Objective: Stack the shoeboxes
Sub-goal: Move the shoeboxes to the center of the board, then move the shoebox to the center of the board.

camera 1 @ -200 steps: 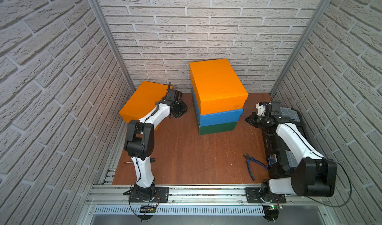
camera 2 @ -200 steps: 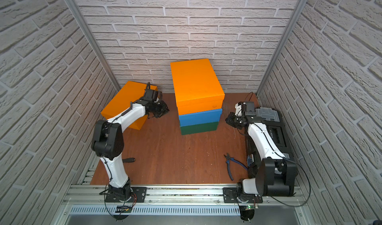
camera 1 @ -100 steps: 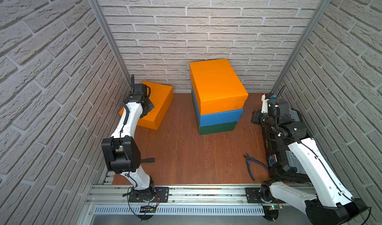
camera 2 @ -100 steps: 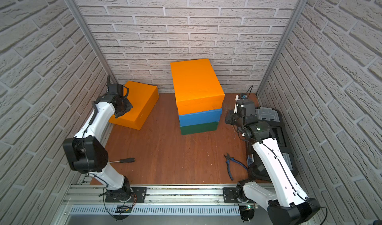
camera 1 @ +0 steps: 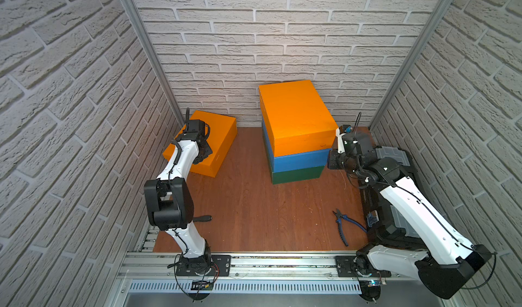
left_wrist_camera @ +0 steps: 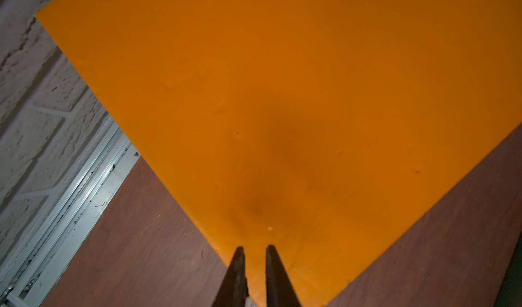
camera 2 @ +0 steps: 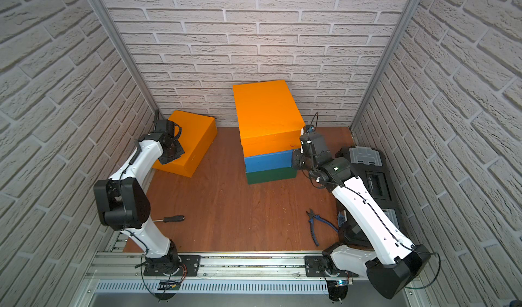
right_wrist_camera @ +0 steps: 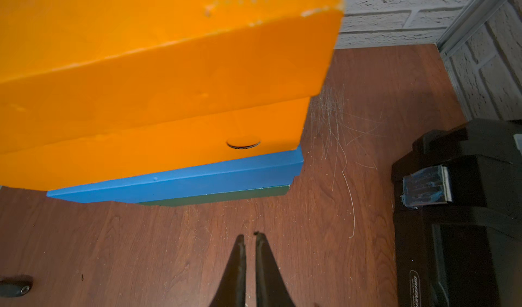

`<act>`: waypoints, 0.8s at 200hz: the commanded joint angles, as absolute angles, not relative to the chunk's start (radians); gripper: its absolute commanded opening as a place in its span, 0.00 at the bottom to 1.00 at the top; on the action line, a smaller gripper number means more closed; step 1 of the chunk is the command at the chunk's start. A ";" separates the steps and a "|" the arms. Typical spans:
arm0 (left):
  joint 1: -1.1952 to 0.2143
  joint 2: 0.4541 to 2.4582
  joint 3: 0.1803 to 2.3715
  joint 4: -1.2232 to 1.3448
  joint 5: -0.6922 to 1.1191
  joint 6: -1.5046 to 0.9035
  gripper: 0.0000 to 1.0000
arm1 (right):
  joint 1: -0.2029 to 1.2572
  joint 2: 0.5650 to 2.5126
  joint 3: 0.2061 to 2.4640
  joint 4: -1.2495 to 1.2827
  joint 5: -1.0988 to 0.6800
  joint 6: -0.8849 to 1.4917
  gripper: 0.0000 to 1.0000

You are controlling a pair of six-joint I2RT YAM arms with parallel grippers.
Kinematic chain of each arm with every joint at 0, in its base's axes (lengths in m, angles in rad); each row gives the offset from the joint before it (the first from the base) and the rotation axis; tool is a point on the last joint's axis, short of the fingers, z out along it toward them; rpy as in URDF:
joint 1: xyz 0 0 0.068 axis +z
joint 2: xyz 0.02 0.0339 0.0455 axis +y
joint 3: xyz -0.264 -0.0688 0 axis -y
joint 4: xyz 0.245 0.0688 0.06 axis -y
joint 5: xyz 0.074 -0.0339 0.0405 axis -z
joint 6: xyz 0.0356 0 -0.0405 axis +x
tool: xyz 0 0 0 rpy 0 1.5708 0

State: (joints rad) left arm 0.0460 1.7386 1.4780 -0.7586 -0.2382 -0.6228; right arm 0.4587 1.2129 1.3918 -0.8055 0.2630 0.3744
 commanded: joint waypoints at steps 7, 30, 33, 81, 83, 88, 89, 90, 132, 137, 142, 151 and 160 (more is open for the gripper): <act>0.050 1.769 1.438 -0.714 -0.212 -0.634 0.17 | 0.545 1.219 1.489 -0.798 0.354 0.326 0.12; 0.048 1.775 1.418 -0.697 -0.181 -0.650 0.17 | 0.591 1.233 1.526 -0.795 0.370 0.312 0.12; 0.046 1.774 1.415 -0.694 -0.178 -0.653 0.17 | 0.596 1.234 1.530 -0.795 0.374 0.310 0.12; -0.029 1.778 1.343 -0.640 -0.077 -0.735 0.17 | 0.689 1.293 1.600 -0.784 0.422 0.276 0.12; -0.034 1.778 1.340 -0.635 -0.071 -0.741 0.17 | 0.694 1.296 1.604 -0.784 0.422 0.274 0.12; -0.047 1.779 1.327 -0.622 -0.051 -0.755 0.17 | 0.702 1.302 1.611 -0.783 0.423 0.271 0.12; -0.050 1.779 1.325 -0.619 -0.046 -0.758 0.17 | 0.705 1.303 1.612 -0.783 0.422 0.270 0.12; -0.053 1.779 1.323 -0.616 -0.042 -0.763 0.17 | 0.706 1.304 1.614 -0.783 0.422 0.268 0.12; -0.129 1.788 1.212 -0.499 0.157 -0.893 0.17 | 0.772 1.326 1.648 -0.769 0.422 0.244 0.12; -0.137 1.783 1.205 -0.494 0.167 -0.899 0.17 | 0.780 1.326 1.649 -0.767 0.424 0.239 0.12; -0.146 1.779 1.203 -0.495 0.172 -0.906 0.17 | 0.786 1.327 1.649 -0.765 0.426 0.235 0.12; -0.161 1.768 1.201 -0.498 0.188 -0.917 0.17 | 0.794 1.328 1.650 -0.763 0.431 0.234 0.12; -0.181 1.752 1.202 -0.503 0.200 -0.922 0.18 | 0.802 1.328 1.650 -0.757 0.427 0.233 0.12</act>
State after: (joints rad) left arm -0.1238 1.7115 1.2778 -0.3580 0.0357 -0.8536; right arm 0.7769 1.3354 1.6268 -0.8032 0.4076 0.2543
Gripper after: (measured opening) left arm 0.174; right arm 0.119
